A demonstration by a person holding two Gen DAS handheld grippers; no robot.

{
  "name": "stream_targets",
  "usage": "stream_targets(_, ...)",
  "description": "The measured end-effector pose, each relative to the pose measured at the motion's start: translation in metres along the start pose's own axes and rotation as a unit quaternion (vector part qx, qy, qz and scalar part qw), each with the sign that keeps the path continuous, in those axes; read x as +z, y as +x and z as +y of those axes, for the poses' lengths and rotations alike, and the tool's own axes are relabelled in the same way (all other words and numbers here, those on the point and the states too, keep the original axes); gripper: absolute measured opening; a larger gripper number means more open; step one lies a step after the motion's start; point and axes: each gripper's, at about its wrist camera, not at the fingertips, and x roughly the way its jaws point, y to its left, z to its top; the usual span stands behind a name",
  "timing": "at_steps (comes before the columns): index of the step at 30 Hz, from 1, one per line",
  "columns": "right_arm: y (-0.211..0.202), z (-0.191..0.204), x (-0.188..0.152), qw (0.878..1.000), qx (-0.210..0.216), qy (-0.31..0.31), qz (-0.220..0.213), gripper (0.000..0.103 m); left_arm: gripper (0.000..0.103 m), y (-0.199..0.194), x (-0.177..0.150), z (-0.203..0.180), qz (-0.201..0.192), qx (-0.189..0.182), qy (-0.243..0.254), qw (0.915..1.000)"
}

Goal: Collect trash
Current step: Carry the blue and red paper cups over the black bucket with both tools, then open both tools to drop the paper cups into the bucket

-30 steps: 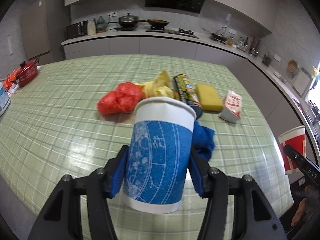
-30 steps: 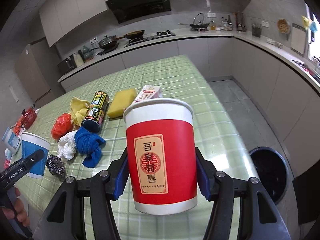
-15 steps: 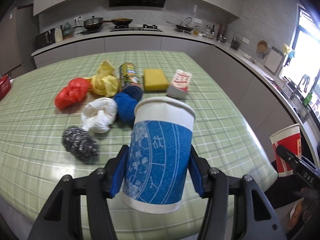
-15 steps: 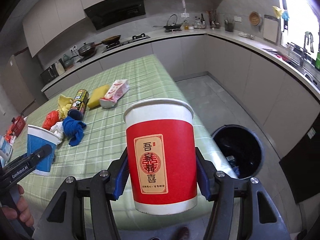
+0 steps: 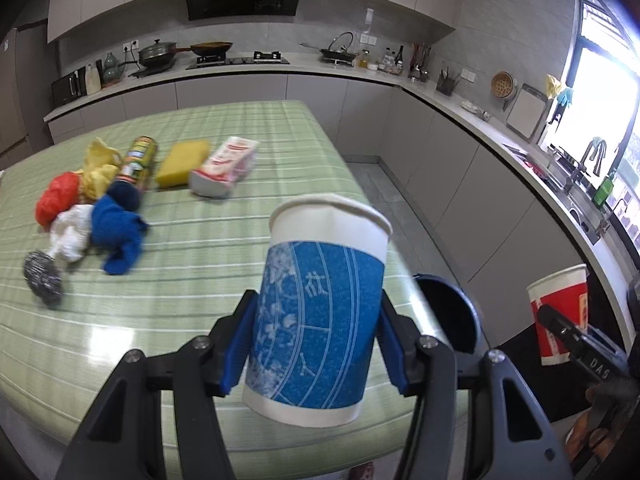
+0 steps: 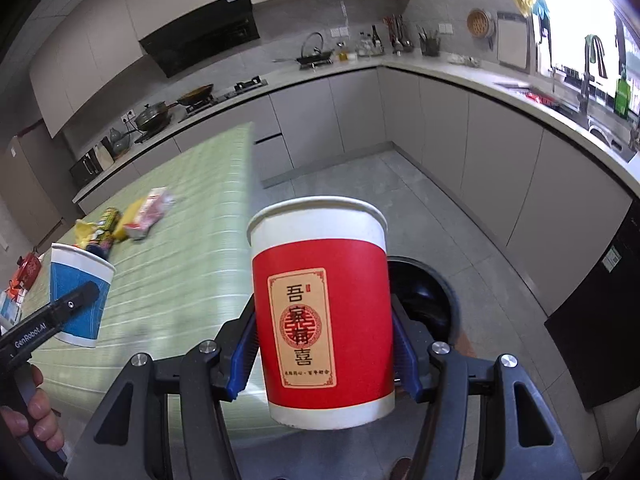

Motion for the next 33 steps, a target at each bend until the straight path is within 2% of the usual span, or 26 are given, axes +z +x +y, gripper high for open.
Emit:
stream_targets(4, 0.026, -0.053, 0.010, 1.000, 0.000, -0.011, 0.024, 0.061, 0.057, 0.023, 0.003, -0.055, 0.009, -0.015, -0.004, 0.9998)
stream_targets(9, 0.058, -0.096, 0.017, 0.999, 0.008, -0.018, 0.045, 0.061, 0.057, 0.055, 0.002, -0.120, 0.018, -0.037, 0.011, 0.9991)
stream_targets(12, 0.069, -0.119, 0.019, 0.999, 0.010, -0.016, 0.049, 0.061, 0.057, 0.080, -0.005, -0.145, 0.033, -0.040, 0.017, 0.9986)
stream_targets(18, 0.099, -0.146, 0.012, 0.997, 0.015, -0.020, 0.072, 0.061, 0.057, 0.123, -0.026, -0.170, 0.071, -0.033, 0.018, 0.9968)
stream_targets(25, 0.140, -0.162, 0.003, 0.995, 0.032, -0.027, 0.090, 0.061, 0.059, 0.169, -0.042, -0.175, 0.103, -0.018, 0.007, 0.9945)
stream_targets(29, 0.155, -0.171, -0.004, 0.994, 0.031, -0.034, 0.099, 0.061, 0.067, 0.182, -0.045, -0.180, 0.110, -0.001, -0.001, 0.9939)
stream_targets(30, 0.158, -0.170, -0.004, 0.994, 0.032, -0.033, 0.101, 0.061, 0.074, 0.187, -0.042, -0.185, 0.117, 0.004, -0.007, 0.9931)
stream_targets(31, 0.162, -0.170, -0.004, 0.993, 0.034, -0.035, 0.104, 0.061, 0.076, 0.187, -0.041, -0.184, 0.119, 0.008, -0.012, 0.9928)
stream_targets(33, 0.168, -0.169, -0.005, 0.993, 0.034, -0.040, 0.108, 0.061, 0.078, 0.185, -0.038, -0.184, 0.109, 0.019, -0.015, 0.9938)
